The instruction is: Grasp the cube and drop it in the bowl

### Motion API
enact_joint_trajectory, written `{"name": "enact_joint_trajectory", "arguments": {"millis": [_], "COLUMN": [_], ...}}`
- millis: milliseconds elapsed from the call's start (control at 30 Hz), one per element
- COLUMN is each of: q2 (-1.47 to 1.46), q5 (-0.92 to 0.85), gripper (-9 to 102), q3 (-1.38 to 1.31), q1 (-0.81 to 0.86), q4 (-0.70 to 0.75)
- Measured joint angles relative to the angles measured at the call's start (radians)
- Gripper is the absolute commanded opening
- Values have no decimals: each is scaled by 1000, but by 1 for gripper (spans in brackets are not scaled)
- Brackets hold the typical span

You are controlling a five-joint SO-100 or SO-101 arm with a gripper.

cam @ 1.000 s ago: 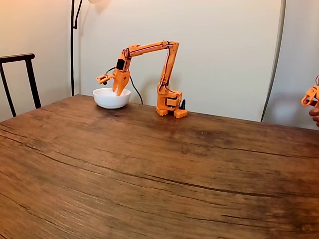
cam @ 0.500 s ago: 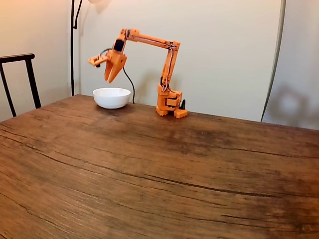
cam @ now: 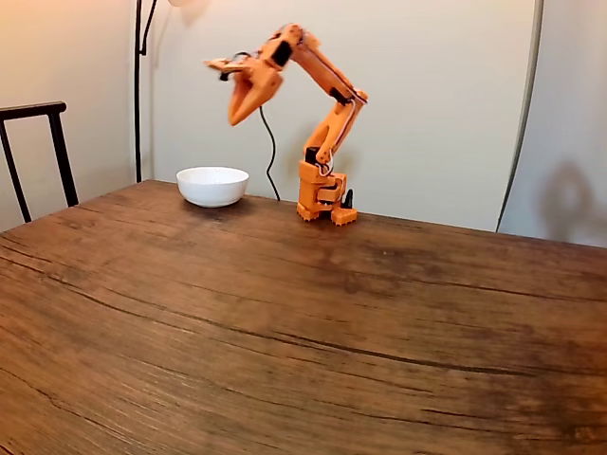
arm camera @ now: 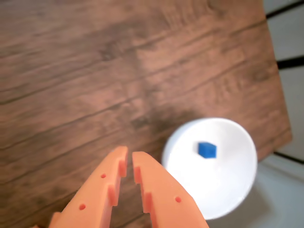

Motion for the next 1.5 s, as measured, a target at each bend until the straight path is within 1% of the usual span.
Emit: {"name": "enact_joint_trajectory", "arguments": {"millis": [300, 500, 667, 867, 1000, 1200, 1300, 1500], "q2": [350, 627, 816, 999, 1039, 1040, 1040, 1040], "q5": [-107, -137, -187, -213, -215, -244, -244, -298], "gripper": [-1, -1, -1, -1, -1, -1, -1, -1], "q3": [265, 511, 753, 999, 1114, 1270, 1327, 1424], "q1": [-235, -417, -528, -617, -678, -719, -721, -726], "q4": [-15, -144, -255, -377, -479, -601, -630, -638]}}
